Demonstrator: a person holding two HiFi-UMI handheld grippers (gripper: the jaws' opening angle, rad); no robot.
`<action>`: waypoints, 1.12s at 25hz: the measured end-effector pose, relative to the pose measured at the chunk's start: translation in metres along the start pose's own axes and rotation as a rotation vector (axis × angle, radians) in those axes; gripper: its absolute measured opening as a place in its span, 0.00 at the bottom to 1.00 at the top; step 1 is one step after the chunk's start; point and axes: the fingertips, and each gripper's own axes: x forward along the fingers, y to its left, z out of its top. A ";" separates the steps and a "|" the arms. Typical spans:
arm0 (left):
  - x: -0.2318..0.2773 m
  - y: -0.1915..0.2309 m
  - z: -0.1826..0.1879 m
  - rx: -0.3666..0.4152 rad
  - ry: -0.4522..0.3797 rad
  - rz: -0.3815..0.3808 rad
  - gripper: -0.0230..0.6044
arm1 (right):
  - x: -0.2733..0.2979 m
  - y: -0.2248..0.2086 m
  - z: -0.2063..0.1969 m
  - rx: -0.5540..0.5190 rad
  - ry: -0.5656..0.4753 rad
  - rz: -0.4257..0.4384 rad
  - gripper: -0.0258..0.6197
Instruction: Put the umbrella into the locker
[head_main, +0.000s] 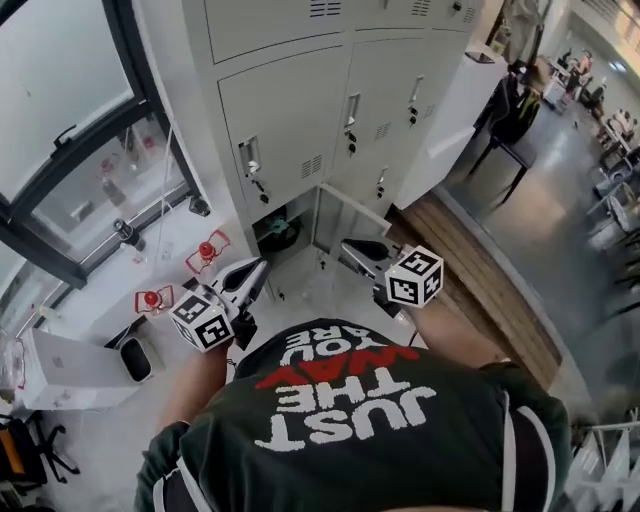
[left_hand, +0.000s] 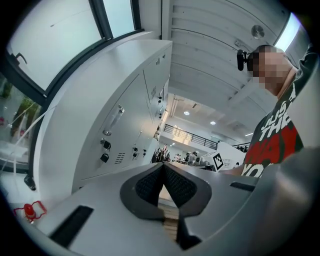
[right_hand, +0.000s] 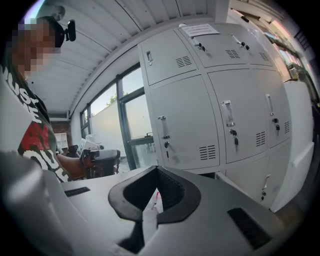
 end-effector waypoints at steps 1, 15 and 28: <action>0.001 0.000 -0.001 -0.002 0.000 0.003 0.05 | -0.001 -0.003 -0.001 0.008 0.000 -0.005 0.09; 0.006 -0.004 -0.012 -0.022 0.025 0.036 0.05 | -0.007 -0.009 -0.012 -0.022 0.029 0.025 0.09; 0.004 -0.006 -0.022 -0.053 0.053 0.040 0.05 | -0.004 -0.004 -0.022 -0.026 0.054 0.052 0.09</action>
